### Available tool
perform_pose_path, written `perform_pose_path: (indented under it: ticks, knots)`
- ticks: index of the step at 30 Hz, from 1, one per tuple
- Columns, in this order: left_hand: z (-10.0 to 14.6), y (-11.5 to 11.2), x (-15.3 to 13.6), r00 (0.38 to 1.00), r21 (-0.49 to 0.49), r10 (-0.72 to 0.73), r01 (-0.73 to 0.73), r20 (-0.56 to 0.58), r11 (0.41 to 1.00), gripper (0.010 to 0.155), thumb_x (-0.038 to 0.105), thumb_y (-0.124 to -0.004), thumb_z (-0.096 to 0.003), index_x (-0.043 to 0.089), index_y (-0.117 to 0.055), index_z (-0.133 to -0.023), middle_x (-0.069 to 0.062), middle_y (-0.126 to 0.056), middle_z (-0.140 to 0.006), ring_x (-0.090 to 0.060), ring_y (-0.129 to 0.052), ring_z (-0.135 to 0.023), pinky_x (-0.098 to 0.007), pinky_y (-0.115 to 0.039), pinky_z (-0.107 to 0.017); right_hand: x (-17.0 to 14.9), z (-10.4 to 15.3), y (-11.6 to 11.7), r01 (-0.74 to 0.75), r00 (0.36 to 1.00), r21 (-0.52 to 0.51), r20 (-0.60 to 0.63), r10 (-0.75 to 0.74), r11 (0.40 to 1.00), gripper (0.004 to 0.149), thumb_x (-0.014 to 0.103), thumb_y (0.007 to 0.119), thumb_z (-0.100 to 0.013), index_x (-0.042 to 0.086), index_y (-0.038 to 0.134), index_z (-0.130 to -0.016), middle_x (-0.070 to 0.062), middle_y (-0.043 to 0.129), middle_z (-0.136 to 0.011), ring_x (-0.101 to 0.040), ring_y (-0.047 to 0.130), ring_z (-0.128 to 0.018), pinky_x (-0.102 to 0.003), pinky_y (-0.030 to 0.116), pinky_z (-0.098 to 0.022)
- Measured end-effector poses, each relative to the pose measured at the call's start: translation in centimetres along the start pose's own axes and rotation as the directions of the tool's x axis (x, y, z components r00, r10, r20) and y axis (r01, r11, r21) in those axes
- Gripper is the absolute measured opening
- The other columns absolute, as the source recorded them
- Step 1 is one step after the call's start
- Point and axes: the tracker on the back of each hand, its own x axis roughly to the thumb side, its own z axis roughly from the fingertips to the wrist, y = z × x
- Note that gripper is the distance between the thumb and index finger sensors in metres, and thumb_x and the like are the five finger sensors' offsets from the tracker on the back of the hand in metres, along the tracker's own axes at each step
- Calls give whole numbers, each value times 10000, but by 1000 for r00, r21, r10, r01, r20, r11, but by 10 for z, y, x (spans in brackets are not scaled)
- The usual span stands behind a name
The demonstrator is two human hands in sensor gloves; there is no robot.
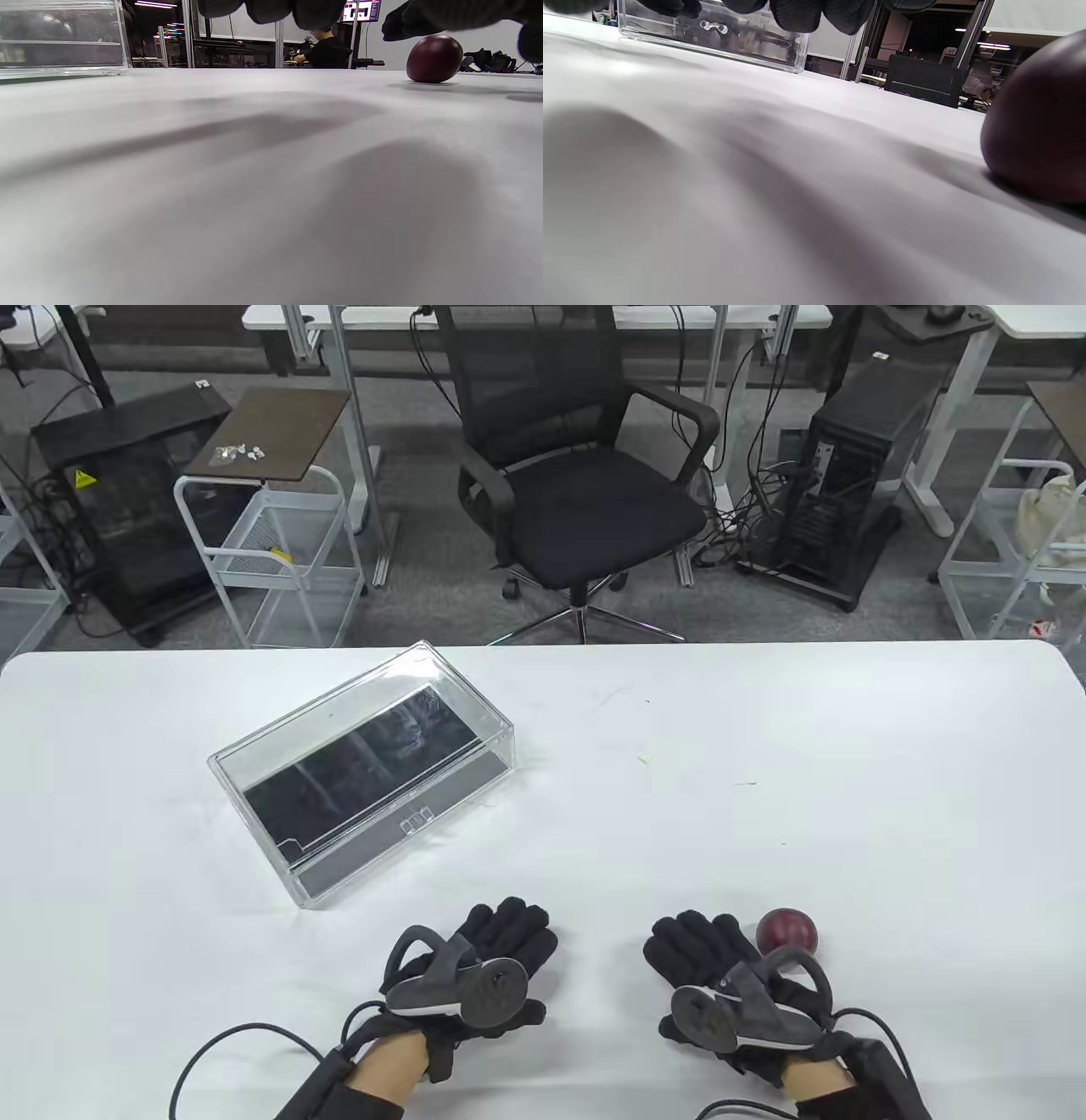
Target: Put the plum into the drawer organizer
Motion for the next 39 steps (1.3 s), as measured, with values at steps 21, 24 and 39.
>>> perform_pose_path:
  ticks: [21,24,39]
  knots:
    - [8,13,-52,919,181,223,-171,-324,969,812,698,-658,-422,172,-672,-1040,-157,-743,-1109,-393,-794,-965,-547,-664,-711,0,1,-1,9,1000,-5,-1,-9,1000,814,670,633,-311,325,389,-1007,10,474,-1129,-295,508,-1049,-500,502,-751]
    - [13,20,-89,737,299,394,-268,-549,916,748,657,-654,-461,121,-755,-973,-173,-918,-949,-367,-961,-782,-507,-790,-582,0,2,-2,17,1000,-16,0,-17,1000,814,670,633,-311,323,392,-1007,11,475,-1129,-294,509,-1048,-500,501,-751]
    - [-4,-20,-171,-296,842,864,-488,-408,231,623,424,-689,-556,-93,-723,-904,-193,-1030,-753,-327,-1078,-548,-449,-877,-433,-7,2,-2,63,998,-25,-6,-64,998,813,669,633,-314,320,392,-1008,6,476,-1129,-297,509,-1048,-502,504,-748]
